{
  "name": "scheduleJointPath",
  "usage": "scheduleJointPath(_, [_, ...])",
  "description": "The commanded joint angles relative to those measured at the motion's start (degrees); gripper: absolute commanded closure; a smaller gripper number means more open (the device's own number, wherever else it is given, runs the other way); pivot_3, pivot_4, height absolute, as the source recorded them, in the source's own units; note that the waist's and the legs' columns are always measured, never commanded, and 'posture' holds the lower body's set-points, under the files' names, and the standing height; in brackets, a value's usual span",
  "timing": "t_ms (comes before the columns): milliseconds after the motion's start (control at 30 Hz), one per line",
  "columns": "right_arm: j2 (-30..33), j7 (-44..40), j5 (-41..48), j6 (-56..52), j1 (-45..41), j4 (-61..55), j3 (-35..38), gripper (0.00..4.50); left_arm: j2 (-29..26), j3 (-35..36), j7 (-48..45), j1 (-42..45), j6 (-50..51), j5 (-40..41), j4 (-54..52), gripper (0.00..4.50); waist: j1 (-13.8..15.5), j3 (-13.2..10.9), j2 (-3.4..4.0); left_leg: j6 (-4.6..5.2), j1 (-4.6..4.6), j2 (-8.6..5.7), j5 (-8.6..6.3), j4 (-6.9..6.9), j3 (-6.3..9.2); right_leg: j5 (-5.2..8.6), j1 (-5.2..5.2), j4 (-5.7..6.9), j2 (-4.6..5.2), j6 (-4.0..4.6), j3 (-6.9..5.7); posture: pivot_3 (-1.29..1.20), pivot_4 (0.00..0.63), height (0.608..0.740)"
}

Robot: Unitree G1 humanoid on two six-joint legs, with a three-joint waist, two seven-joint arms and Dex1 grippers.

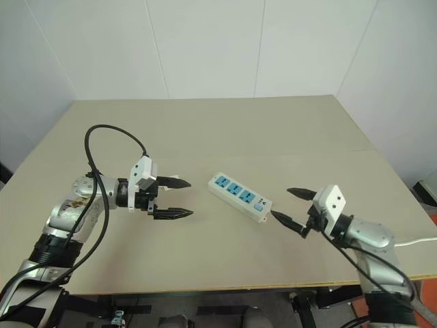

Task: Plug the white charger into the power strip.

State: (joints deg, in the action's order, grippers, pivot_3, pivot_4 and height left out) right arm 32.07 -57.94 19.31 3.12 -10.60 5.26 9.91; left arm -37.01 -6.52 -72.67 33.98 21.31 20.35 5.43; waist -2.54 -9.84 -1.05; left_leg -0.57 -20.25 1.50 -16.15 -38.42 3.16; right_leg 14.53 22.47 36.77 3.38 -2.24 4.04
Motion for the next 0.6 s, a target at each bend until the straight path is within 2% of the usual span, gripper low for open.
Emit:
scheduleJointPath(33, [-2.18, 1.82, -0.07, 3.09, -2.31, 2.05, -0.67, 0.05, -0.46, 1.2, 0.03, 1.46, -1.4, -0.03, -0.11, 0.0, 0.01, 0.0, 0.0, 0.0, 0.0, 0.0, 0.0, 0.0, 0.0, 0.0, 0.0, 0.0, 0.0, 0.0, 0.0, 0.0, 0.15, 0.74])
scheduleJointPath(600, [-4.9, -0.48, -2.56, 7.24, -9.32, 15.36, -6.0, 0.05, -1.49, 2.16, -0.12, -0.33, -1.42, 0.94, -1.97, 0.0, 0.05, -0.01, 0.02, 0.0, 0.01, 0.0, 0.0, 0.01, 0.02, 0.0, 0.01, 0.0, 0.0, 0.0, -0.01, 0.0, 0.15, 0.74])
